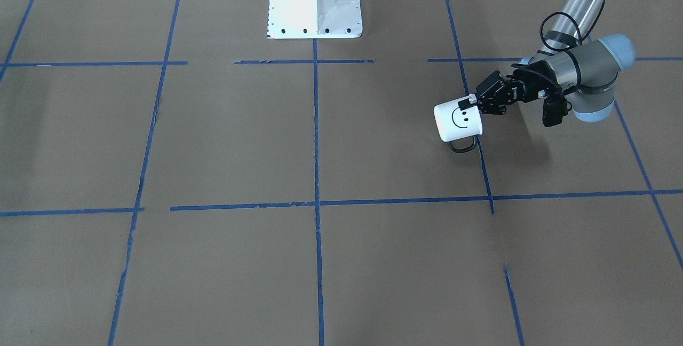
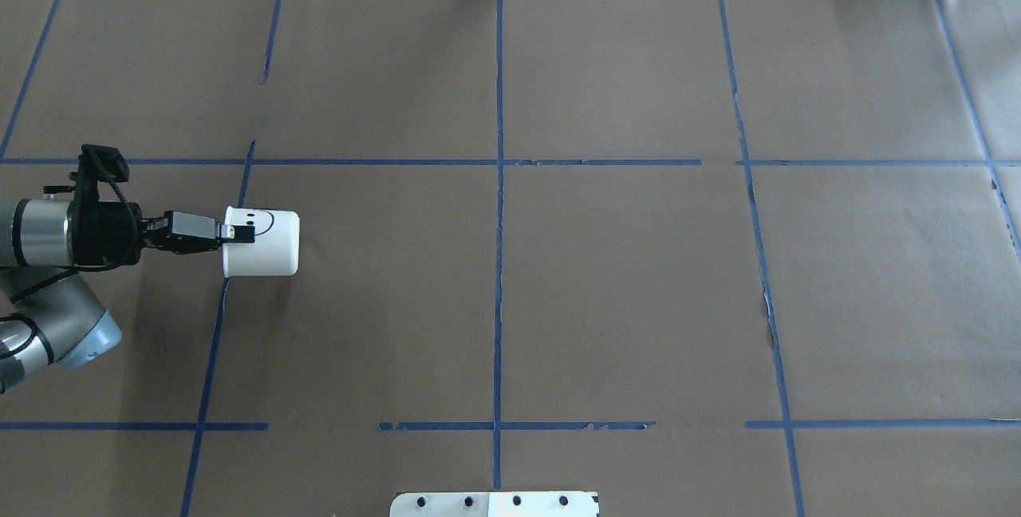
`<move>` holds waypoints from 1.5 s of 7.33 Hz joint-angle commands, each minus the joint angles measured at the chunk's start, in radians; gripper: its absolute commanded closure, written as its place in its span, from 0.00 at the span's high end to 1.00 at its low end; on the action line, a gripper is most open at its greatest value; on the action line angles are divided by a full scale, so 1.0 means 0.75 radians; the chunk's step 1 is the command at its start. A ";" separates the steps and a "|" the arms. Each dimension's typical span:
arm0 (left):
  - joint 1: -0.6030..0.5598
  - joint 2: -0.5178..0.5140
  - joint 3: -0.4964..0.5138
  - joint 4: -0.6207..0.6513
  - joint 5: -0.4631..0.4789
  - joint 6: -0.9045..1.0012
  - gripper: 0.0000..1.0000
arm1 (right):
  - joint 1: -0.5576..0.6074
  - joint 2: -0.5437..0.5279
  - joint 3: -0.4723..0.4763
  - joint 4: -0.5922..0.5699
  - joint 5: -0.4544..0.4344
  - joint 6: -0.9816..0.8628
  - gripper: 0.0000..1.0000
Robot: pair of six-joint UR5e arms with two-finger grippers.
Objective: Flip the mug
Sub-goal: 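Lift the mug with the left gripper and rotate it upright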
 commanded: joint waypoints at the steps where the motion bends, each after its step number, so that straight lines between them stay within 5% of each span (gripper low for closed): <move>1: -0.008 -0.034 -0.046 0.035 0.008 -0.053 0.00 | 0.000 0.000 0.000 0.000 0.000 0.000 1.00; 6: -0.030 -0.189 -0.563 1.415 -0.078 -0.029 0.00 | 0.000 0.000 0.000 0.000 0.000 0.000 1.00; 9: 0.061 -0.612 -0.564 2.364 0.040 0.059 0.00 | 0.000 0.000 0.000 0.000 0.000 0.000 1.00; 11: 0.167 -0.802 -0.411 2.640 0.264 0.090 0.00 | 0.000 0.000 0.000 0.000 0.000 0.000 1.00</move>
